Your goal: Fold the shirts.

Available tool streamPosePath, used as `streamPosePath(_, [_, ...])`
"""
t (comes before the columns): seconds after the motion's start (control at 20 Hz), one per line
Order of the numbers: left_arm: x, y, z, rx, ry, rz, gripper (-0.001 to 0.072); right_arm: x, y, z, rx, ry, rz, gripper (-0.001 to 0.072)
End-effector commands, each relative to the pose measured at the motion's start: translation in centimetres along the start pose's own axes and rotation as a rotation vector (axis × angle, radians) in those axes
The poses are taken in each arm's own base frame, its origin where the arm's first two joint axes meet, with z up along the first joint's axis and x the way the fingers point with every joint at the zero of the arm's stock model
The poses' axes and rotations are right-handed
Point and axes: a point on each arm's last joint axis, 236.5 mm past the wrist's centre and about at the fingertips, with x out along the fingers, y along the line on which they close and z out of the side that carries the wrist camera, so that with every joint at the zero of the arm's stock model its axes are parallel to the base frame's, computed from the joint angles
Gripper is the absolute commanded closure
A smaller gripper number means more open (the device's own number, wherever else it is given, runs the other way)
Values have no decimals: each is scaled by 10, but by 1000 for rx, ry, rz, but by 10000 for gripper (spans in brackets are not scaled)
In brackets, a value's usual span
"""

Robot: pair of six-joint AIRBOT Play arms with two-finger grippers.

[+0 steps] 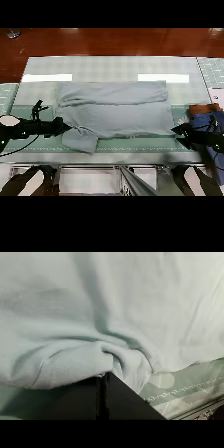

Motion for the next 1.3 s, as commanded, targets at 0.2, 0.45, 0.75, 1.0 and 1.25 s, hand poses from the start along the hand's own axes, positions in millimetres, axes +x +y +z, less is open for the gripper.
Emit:
streamPosePath(0.2, [-1, 1, 16, 5, -65, 8, 676, 28, 44, 15, 3, 111, 144, 223])
streamPosePath(0.45, [-30, -23, 57, 62, -176, -12, 675, 15, 89, 35, -269, 131, 101, 692])
streamPosePath(0.75, [-79, -64, 156, 138, -414, -14, 677, -27, 174, 116, -385, -84, 172, 693])
streamPosePath(1.0, [-27, -56, 214, 112, -330, 11, 677, 25, 237, 154, -415, -88, 219, 692])
streamPosePath(1.25, [1, -52, 243, 78, -219, -6, 80, 56, 245, 177, -379, -10, 211, 85])
